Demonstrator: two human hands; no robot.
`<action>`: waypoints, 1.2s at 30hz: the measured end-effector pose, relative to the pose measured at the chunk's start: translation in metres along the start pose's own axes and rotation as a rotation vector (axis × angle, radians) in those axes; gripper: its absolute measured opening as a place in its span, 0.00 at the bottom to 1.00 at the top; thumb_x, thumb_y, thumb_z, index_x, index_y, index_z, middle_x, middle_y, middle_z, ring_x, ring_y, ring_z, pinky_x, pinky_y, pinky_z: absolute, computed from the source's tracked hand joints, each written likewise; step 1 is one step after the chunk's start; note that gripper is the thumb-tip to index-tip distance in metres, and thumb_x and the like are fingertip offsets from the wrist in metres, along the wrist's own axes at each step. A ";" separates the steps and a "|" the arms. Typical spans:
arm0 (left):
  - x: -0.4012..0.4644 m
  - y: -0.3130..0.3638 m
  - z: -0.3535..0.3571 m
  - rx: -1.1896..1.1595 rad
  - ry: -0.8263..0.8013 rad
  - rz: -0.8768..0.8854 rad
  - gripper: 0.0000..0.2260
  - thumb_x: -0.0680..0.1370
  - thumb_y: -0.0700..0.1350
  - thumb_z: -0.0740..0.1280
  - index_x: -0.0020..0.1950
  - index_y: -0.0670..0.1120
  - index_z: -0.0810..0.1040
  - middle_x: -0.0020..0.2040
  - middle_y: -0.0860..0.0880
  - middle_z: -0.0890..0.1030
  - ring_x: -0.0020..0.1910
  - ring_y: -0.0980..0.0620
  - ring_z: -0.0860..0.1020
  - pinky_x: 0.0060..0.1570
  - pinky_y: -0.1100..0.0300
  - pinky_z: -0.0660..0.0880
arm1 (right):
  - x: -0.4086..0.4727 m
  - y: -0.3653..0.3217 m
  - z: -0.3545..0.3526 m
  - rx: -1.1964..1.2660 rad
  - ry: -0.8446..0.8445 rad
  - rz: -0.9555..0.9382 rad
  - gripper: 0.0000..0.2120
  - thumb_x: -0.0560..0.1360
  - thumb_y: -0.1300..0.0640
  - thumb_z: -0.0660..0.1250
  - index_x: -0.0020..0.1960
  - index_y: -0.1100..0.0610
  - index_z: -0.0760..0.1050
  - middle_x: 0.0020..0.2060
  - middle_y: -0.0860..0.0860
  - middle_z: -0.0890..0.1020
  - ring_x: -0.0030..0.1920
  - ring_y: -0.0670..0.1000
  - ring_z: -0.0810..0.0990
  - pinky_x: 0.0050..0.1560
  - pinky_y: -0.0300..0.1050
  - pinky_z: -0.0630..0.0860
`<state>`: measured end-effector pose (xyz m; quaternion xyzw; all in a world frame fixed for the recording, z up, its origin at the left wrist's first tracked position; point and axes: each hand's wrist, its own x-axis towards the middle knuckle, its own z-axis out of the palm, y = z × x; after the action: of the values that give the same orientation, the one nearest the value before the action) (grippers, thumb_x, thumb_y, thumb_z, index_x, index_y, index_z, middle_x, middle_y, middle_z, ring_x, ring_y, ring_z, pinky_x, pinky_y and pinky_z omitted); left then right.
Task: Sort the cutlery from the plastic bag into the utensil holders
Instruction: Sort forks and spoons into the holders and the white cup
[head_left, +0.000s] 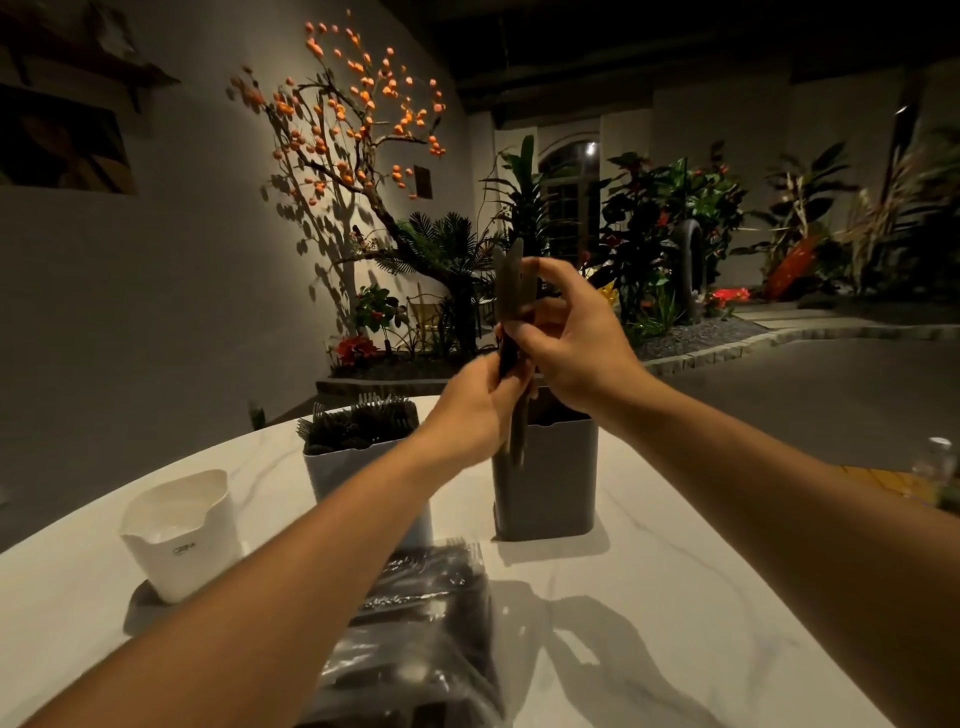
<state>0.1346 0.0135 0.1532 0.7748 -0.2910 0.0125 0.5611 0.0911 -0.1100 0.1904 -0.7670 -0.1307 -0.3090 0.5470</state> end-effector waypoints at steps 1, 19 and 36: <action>0.009 0.002 -0.001 -0.013 0.014 0.020 0.07 0.82 0.54 0.63 0.52 0.53 0.78 0.49 0.52 0.85 0.57 0.47 0.81 0.65 0.40 0.73 | 0.006 0.001 -0.001 -0.014 0.007 -0.023 0.26 0.79 0.66 0.66 0.73 0.50 0.66 0.52 0.49 0.83 0.51 0.44 0.83 0.42 0.37 0.81; 0.055 -0.030 -0.005 0.149 0.081 -0.045 0.27 0.81 0.40 0.64 0.78 0.48 0.59 0.67 0.51 0.73 0.62 0.53 0.72 0.52 0.62 0.72 | 0.018 0.091 0.000 -0.332 -0.038 0.211 0.19 0.82 0.58 0.63 0.72 0.52 0.69 0.57 0.50 0.81 0.54 0.48 0.79 0.39 0.31 0.73; -0.085 0.015 -0.052 0.323 0.183 -0.043 0.09 0.83 0.38 0.58 0.60 0.47 0.74 0.53 0.49 0.80 0.55 0.50 0.78 0.61 0.48 0.76 | -0.064 -0.024 0.043 -0.275 -0.229 0.082 0.08 0.80 0.59 0.66 0.58 0.53 0.80 0.49 0.47 0.84 0.51 0.46 0.82 0.55 0.46 0.80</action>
<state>0.0726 0.0934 0.1559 0.8564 -0.2164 0.1174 0.4538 0.0434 -0.0529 0.1598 -0.8694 -0.1173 -0.2119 0.4307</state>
